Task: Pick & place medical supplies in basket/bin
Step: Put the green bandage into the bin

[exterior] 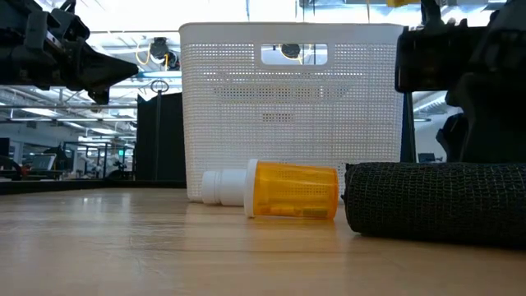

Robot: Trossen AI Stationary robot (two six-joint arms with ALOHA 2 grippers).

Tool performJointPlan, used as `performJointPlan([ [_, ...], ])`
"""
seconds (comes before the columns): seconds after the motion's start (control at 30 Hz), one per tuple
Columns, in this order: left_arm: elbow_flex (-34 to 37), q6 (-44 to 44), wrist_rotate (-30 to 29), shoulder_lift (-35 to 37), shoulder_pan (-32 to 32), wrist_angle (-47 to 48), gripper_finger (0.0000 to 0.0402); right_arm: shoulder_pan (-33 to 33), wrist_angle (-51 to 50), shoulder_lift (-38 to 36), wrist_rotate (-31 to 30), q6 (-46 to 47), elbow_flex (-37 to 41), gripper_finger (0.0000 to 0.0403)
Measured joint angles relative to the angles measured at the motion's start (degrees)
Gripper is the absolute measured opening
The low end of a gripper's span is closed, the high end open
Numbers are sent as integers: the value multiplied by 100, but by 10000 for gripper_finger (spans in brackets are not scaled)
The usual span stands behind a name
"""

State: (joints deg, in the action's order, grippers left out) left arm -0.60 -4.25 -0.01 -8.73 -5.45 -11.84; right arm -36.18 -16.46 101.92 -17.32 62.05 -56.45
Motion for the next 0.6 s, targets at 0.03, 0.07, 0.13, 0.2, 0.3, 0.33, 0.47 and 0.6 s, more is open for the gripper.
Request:
performJointPlan([
  [0.03, 0, 0, -2, 0, 0, -1, 26, 8, 0, 47, 3, 8, -7, 279],
  [0.07, 0, 0, -2, 0, 0, -2, 26, 6, -1, 94, 2, 5, -13, 279],
  [0.13, 0, -3, -2, 0, 0, 4, 26, 6, -5, 183, -6, -4, -17, 278],
  [0.2, 0, -16, 1, 0, 0, 12, 26, 6, -7, 216, -10, -48, -17, 274],
  [0.3, 0, -40, 0, 2, 0, 23, 26, 6, -26, 194, -69, -118, -11, 254],
  [0.33, 0, -44, 2, 0, 0, 33, 26, 6, -32, 149, -126, -137, -6, 244],
  [0.47, 0, -57, 0, 0, 0, 62, 26, 7, -25, -34, -264, -639, 24, 182],
  [0.6, 0, -57, 1, 0, 0, 96, 26, 18, 242, -337, -353, -1635, 21, 115],
])
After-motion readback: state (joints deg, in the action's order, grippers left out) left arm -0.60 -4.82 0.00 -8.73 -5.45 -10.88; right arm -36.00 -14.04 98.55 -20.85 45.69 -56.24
